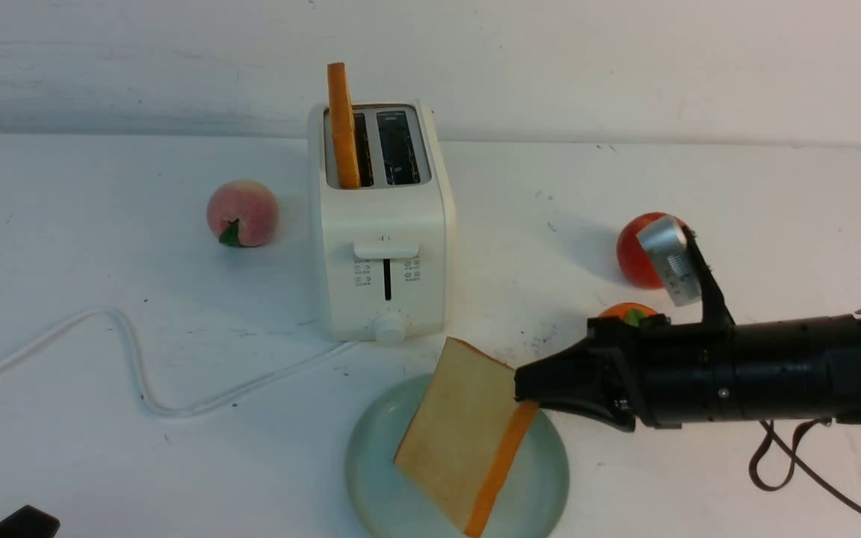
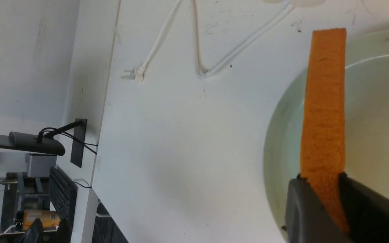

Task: Take toasted bread from bread machine on white table place on plate.
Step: 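Place the held slice of bread on top of the slice on the plate with the right gripper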

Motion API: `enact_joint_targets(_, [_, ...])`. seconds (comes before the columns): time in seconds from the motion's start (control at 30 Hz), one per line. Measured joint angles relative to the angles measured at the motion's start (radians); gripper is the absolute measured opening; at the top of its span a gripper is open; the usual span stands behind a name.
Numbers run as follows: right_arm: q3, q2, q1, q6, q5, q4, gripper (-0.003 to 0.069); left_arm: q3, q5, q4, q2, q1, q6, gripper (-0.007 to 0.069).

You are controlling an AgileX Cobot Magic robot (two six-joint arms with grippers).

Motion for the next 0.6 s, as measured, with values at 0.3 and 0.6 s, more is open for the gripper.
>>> enact_joint_targets(0.3, [0.000,0.015,0.000,0.000,0.013,0.001,0.0259,0.000,0.000,0.000,0.000,0.000,0.001,0.0237])
enact_joint_targets(0.6, [-0.001,0.015,0.000,-0.004,0.042,-0.150,0.0412,0.000,0.002,0.000,0.000,0.000,0.001,0.0237])
